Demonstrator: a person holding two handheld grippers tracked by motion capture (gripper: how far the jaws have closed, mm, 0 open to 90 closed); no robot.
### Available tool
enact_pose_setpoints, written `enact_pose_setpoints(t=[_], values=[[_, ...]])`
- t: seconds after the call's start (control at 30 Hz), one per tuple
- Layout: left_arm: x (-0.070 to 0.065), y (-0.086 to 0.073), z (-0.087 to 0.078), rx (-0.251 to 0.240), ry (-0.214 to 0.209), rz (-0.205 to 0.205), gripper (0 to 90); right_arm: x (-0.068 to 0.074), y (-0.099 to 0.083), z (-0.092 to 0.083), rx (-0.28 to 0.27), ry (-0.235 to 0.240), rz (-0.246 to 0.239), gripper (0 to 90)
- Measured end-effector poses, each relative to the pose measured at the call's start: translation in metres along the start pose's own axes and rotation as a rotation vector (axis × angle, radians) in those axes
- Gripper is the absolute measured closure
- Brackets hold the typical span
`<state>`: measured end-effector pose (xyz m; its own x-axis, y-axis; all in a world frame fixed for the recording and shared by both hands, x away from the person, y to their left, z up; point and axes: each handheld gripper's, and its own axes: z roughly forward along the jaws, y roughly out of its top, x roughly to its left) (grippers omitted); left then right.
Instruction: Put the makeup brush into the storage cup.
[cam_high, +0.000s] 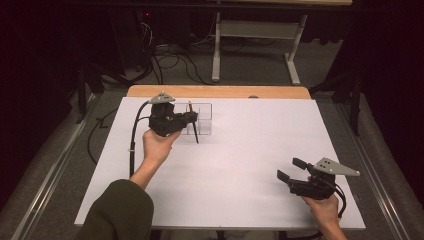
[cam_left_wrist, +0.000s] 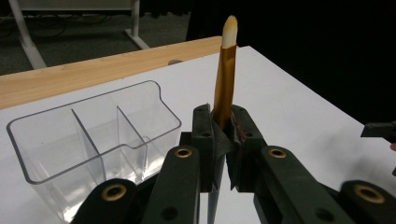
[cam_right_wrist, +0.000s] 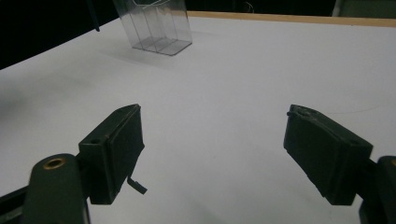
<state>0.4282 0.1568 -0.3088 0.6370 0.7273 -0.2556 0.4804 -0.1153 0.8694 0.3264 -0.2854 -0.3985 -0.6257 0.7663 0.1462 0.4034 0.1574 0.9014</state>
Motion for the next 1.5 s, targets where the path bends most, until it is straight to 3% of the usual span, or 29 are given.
enact_pose_setpoints(t=[1.07,1.5], values=[[0.016,0.017,0.014,0.002,0.078,-0.004,82.0,0.000,0.000,0.000,-0.001,0.001,-0.006,21.4],[0.024,0.025,0.022,-0.022,0.113,-0.024,82.0,-0.001,0.000,0.000,0.000,-0.001,-0.008,21.4]])
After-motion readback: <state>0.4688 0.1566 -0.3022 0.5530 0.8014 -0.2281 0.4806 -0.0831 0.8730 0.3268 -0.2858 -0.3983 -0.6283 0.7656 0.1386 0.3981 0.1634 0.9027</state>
